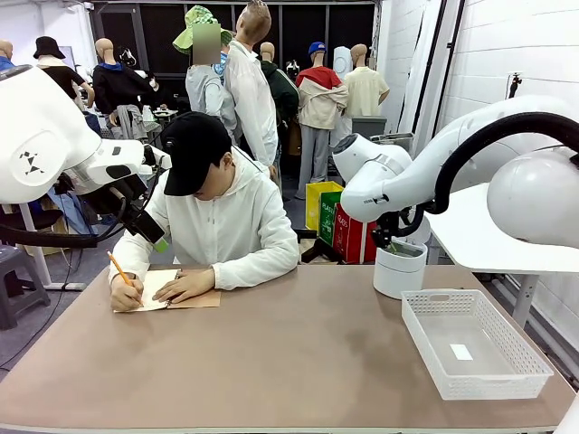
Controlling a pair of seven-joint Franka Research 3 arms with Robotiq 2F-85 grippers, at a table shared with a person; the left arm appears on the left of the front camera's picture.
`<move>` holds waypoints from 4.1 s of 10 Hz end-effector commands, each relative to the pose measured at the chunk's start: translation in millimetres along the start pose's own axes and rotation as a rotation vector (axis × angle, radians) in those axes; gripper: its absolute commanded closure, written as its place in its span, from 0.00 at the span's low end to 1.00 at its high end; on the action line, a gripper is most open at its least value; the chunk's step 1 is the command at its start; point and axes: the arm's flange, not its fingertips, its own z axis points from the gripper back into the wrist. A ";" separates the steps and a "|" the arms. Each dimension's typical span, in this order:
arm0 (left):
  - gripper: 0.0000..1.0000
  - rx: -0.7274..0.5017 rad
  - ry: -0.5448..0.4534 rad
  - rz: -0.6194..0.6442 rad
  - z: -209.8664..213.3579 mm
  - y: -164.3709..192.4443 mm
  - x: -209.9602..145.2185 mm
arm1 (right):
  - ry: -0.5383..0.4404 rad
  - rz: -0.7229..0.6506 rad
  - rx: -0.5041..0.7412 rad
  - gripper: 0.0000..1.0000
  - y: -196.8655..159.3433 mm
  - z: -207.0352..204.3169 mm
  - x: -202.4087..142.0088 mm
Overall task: Sort the paper based on its condition.
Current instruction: If a person hands you a paper, place it in the Organizing basket , and if it's crumpled, put it in the Trash can.
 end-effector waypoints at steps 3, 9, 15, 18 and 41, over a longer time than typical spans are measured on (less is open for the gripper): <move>0.00 -0.018 -0.006 -0.006 0.6 0.3 -0.2 | -0.009 -0.003 -0.007 0.00 -4.0 -3.6 -0.6; 0.00 -0.018 -0.006 -0.006 0.6 0.3 -0.2 | -0.009 -0.003 -0.007 0.00 -4.0 -3.6 -0.6; 0.00 -0.018 -0.006 -0.006 0.6 0.3 -0.2 | -0.095 -0.017 0.128 0.00 -4.4 13.5 -7.2; 0.00 -0.018 -0.006 -0.006 0.6 0.3 -0.2 | -0.258 0.032 0.227 0.00 3.4 50.6 -29.3; 0.00 -0.018 -0.006 -0.006 0.6 0.3 -0.2 | -1.049 -0.063 0.580 0.00 98.8 154.8 -177.5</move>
